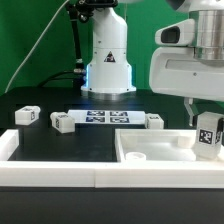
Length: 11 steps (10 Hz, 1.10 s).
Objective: Assemble one leg
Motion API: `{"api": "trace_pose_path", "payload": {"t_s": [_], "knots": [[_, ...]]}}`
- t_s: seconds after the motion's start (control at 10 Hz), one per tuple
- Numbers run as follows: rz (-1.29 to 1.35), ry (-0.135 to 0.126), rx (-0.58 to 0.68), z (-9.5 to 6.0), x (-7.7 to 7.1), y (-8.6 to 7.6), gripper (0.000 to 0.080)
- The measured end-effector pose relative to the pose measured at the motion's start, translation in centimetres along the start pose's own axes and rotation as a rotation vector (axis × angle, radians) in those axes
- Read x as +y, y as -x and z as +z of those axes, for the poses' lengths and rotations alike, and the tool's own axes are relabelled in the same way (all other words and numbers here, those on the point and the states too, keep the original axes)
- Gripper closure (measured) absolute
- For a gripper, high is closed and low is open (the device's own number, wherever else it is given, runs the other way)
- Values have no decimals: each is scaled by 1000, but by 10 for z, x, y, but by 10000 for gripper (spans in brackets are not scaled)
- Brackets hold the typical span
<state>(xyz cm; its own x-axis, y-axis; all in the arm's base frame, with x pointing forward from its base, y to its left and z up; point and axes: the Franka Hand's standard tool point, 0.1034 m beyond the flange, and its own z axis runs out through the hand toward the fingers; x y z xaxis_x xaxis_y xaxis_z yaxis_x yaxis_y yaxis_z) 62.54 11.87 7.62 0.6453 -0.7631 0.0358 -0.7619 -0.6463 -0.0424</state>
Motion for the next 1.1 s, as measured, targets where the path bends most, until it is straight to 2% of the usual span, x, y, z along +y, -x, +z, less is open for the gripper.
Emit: {"api": "trace_pose_path", "payload": {"t_s": [0.3, 0.5, 0.7, 0.8, 0.9, 1.0, 1.1], "knots": [[361, 1, 14, 0, 1, 0, 509], [510, -11, -7, 0, 3, -1, 509], [509, -10, -7, 1, 2, 0, 509], [469, -10, -7, 1, 3, 0, 262], [431, -8, -8, 1, 3, 0, 262], [378, -7, -8, 1, 2, 0, 169], [261, -8, -7, 0, 2, 0, 169]]}}
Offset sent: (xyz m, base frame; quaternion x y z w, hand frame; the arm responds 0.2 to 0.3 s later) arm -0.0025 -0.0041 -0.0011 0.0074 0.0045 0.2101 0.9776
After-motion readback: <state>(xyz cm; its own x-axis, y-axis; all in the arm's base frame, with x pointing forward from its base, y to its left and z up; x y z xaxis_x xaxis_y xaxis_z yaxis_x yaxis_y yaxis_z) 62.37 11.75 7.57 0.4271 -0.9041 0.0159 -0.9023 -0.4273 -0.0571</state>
